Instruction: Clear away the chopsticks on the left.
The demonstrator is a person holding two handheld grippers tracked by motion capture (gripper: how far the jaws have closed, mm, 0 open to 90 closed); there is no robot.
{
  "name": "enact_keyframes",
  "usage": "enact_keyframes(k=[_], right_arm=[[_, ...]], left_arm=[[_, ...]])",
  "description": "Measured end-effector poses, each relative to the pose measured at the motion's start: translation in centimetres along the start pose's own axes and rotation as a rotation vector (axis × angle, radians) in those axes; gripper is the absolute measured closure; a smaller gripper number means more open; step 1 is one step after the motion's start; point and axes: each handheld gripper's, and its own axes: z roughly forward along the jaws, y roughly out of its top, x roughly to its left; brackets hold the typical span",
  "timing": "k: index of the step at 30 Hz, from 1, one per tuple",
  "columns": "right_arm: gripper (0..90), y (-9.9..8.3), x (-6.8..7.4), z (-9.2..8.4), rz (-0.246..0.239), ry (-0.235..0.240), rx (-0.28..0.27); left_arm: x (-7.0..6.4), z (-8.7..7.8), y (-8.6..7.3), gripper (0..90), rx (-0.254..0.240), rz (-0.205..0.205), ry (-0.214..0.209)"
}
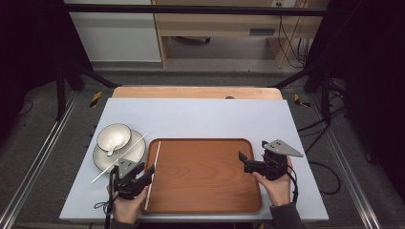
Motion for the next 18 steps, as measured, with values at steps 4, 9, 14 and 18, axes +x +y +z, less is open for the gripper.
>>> enact_keyframes(k=[4,9,14,18], right_arm=[[6.2,0.0,0.0,-0.1,0.010,0.000,-0.004],[6.2,0.1,-0.2,-0.3,0.014,-0.001,-0.007],[6.2,0.2,-0.2,-0.4,0.013,-0.001,-0.014],[6.2,0.3,-0.3,-0.6,0.016,-0.006,-0.019]], left_arm=[[0.7,-0.5,1.1,51.2,0.001,0.087,-0.064],[1.5,-0.6,1.5,42.0,0.018,0.116,-0.087],[2.8,-0.6,1.6,36.5,0.032,0.106,-0.129],[3.8,-0.8,1.5,30.8,0.024,0.115,-0.145]])
